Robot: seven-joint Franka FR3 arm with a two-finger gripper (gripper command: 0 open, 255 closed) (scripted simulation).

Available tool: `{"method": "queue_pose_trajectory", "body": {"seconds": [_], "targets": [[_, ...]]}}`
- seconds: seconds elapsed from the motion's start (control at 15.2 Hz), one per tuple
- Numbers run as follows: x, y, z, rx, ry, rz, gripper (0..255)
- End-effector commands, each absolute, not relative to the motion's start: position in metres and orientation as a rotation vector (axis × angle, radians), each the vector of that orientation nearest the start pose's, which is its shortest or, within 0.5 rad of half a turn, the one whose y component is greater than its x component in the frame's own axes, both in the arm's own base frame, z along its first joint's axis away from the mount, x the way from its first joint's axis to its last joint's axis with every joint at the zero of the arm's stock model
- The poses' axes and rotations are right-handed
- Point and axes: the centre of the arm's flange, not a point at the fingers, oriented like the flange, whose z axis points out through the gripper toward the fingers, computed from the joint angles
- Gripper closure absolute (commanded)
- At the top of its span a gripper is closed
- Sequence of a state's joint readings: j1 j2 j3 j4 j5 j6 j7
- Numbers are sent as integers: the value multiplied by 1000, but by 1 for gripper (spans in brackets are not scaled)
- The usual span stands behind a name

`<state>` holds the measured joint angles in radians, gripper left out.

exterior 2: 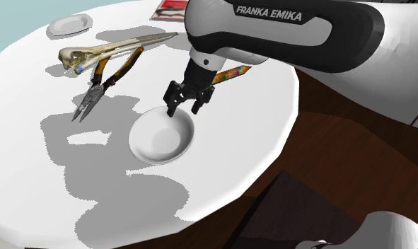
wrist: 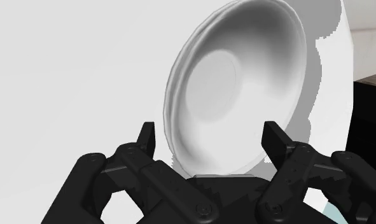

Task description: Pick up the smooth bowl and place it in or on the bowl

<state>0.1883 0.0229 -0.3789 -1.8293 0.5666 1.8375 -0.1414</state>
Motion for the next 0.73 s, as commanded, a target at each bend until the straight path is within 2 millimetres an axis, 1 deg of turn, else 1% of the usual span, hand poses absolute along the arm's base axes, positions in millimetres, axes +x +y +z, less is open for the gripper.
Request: {"method": "queue_pose_trajectory", "body": {"seconds": [0.0, 0.26, 0.66], "targets": [[569, -64, 524, -2595, 268, -103, 0], [563, -89, 567, -2595, 268, -103, 0], [563, -89, 567, -2595, 268, -103, 0]]}}
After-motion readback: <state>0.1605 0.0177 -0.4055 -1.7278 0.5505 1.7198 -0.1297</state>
